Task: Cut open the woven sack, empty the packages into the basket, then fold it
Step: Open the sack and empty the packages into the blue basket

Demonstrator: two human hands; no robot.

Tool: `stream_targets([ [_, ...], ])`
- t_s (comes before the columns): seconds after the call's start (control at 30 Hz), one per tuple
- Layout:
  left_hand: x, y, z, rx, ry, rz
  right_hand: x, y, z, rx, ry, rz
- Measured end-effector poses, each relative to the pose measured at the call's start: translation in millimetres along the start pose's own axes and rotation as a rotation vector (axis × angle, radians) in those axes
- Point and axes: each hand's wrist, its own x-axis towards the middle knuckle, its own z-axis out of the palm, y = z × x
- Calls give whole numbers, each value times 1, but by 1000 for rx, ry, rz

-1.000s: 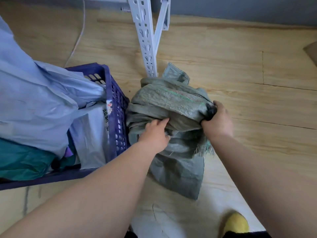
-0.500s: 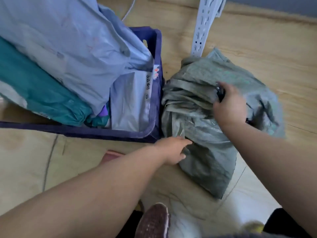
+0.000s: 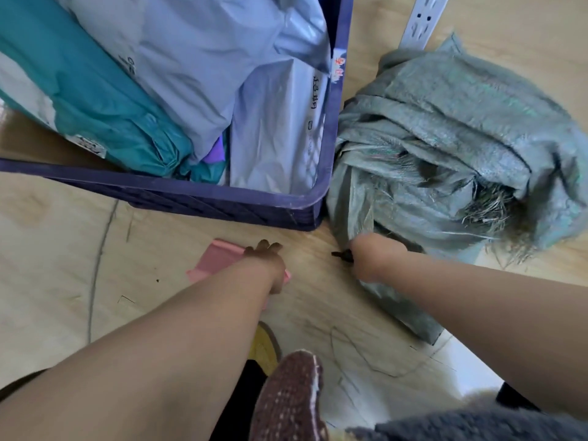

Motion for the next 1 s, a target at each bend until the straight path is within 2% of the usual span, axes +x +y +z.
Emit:
stream_targets([
  [0.1,18,4,4,-58,-71,-62,1,-14,3,-21,-12,-78],
  [0.2,34,5,11,74,-173,-41,0,-25,2,-25,10,-115],
  [0.4,38,14,6,248,-269,32,1,-27,0,28,21,-123],
  [0.5,31,16,1,213,-287,28,2,-22,-1,27,30,-102],
  [0.6,16,21,-18,83,-254,77,3,-15,-1,78,64,-48],
  [0.7,-4,39,-52,-42,-136,278,-5,5,-10,216,128,10],
  [0.77,-23,53,-76,-148,-50,415,-18,27,-26,398,82,31],
  [0.83,-43,63,-98,-334,-24,511,-32,46,-48,561,27,39],
  [0.9,-64,67,-120,-566,12,573,-40,58,-65,587,20,27],
  [1.0,-93,67,-151,-937,40,628,-48,66,-87,479,186,27],
])
